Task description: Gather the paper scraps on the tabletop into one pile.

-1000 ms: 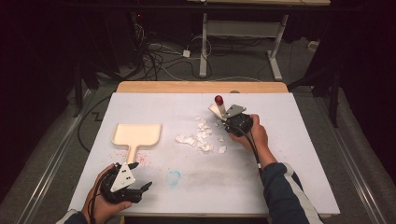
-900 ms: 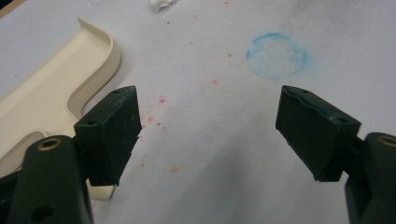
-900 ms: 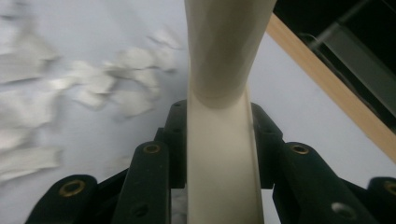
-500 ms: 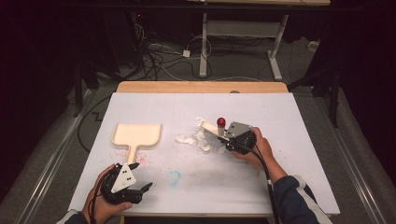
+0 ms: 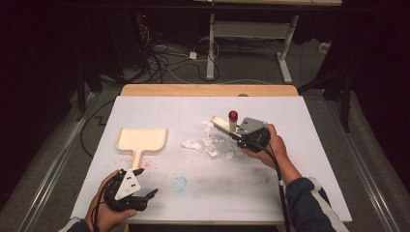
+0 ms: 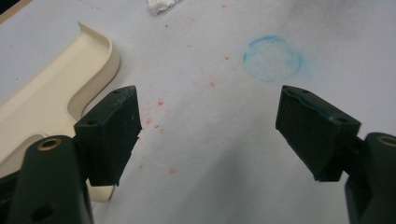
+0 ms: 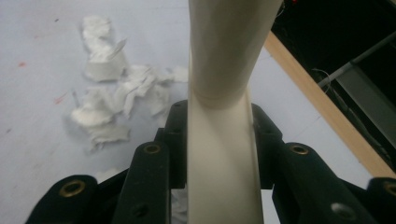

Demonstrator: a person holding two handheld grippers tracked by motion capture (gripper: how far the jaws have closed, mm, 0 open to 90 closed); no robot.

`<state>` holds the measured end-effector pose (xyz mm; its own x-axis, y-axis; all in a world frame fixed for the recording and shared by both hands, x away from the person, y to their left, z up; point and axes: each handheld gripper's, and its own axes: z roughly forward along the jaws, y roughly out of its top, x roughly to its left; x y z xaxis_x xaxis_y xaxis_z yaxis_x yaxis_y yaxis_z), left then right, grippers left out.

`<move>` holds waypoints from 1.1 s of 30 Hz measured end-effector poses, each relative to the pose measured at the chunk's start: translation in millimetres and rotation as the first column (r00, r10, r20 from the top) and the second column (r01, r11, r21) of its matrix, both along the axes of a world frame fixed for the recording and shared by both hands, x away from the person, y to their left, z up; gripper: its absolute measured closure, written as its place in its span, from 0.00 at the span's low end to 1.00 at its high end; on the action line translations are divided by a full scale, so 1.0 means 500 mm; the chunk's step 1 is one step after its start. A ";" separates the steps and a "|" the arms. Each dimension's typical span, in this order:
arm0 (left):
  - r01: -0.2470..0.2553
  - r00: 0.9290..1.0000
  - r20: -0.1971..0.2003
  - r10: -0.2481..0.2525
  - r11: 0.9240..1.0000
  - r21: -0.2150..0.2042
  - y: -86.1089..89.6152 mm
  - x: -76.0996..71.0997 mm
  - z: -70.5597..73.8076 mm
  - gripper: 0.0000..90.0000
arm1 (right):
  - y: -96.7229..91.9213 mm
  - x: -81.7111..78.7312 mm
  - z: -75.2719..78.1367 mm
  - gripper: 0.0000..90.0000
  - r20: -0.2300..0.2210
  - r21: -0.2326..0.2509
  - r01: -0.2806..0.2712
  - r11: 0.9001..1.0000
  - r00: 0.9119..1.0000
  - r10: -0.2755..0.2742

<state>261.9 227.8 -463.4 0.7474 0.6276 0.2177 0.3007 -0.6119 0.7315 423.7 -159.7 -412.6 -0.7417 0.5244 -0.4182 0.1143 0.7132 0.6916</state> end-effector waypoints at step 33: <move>0.022 1.000 -0.020 -0.022 1.000 -0.004 0.001 0.003 -0.006 0.24 | 0.129 0.073 -0.067 0.75 -0.026 -0.062 -0.140 0.988 0.990 0.138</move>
<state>263.3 228.1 -466.3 0.7655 0.6116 0.1999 0.3019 -0.6157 0.7278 460.3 -95.1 -446.0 -0.8148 0.3886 -0.4303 0.0254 0.7654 0.6431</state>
